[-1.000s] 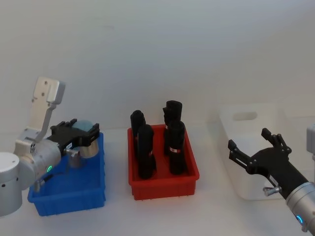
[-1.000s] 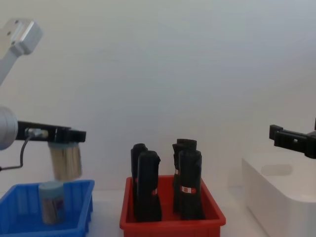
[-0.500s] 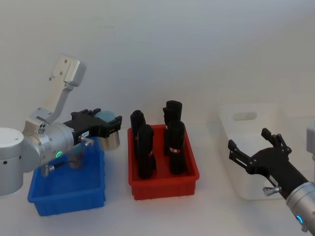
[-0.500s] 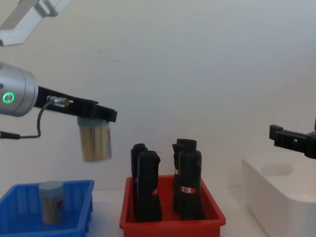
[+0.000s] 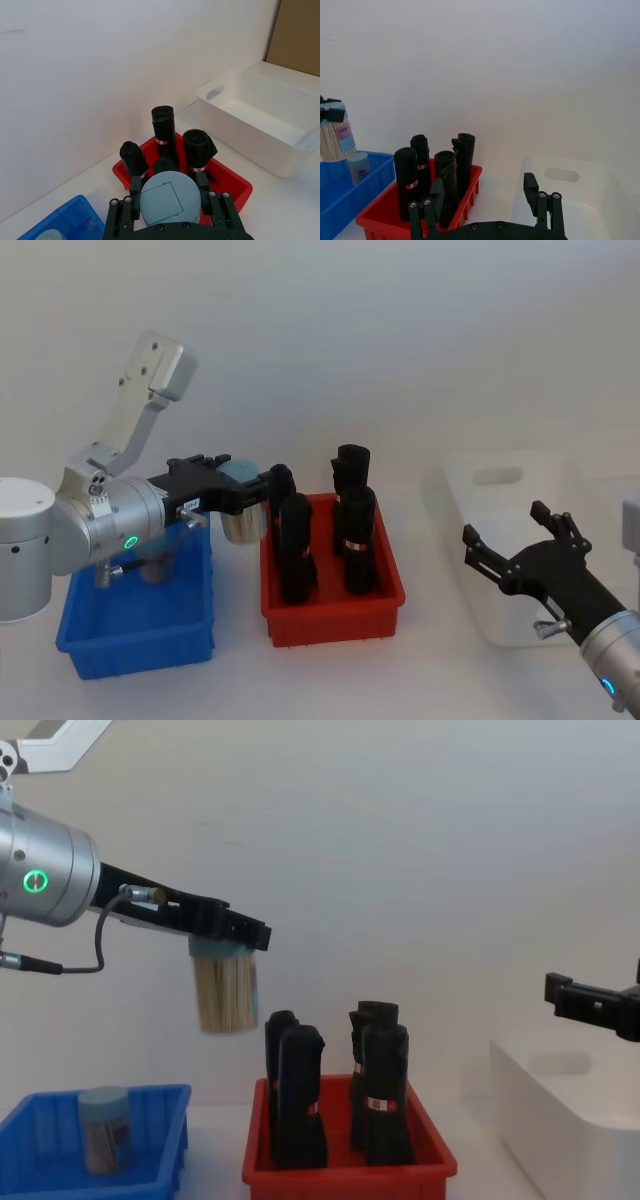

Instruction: Pick the cotton swabs from the blue box and place them into the white box.

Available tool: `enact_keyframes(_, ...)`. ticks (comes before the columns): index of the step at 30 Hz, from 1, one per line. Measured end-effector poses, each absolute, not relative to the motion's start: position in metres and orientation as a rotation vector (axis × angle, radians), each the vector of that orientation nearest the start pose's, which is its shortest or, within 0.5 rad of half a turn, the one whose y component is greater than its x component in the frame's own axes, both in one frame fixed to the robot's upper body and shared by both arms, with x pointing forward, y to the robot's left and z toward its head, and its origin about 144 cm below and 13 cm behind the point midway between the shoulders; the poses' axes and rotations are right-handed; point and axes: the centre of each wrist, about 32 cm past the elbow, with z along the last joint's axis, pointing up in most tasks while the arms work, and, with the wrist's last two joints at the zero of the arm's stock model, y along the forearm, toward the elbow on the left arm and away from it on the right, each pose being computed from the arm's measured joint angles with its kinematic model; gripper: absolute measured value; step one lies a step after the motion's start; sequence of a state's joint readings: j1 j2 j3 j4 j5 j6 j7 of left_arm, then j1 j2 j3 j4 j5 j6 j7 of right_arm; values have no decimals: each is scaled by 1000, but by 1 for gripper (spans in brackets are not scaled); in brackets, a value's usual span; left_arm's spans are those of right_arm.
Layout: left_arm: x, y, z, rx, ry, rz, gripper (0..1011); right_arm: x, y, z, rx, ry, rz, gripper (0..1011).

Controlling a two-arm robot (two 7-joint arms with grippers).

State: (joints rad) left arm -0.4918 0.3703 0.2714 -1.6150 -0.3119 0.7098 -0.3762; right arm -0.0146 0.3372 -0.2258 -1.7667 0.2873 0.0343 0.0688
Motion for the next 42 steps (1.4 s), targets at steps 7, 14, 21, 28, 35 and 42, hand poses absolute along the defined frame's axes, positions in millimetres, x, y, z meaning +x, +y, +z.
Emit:
enact_keyframes(7,551,248,1325,326,115,973,668,444,-235,1189,19,-76,-1190,1001)
enact_keyframes(14,551,247,1327,328,116,964,666,446,-229,1191,11,-73,-1121,1001)
enact_keyframes(21,551,246,1328,328,117,958,668,452,-220,1192,-7,-63,-1022,1002)
enact_keyframes(28,551,246,1329,329,118,956,668,463,-206,1192,-27,-49,-929,1001)
enact_keyframes(35,551,246,1329,329,118,954,666,481,-185,1191,-46,-32,-835,1001)
enact_keyframes(42,551,246,1329,329,117,953,666,501,-161,1190,-56,-17,-771,1001)
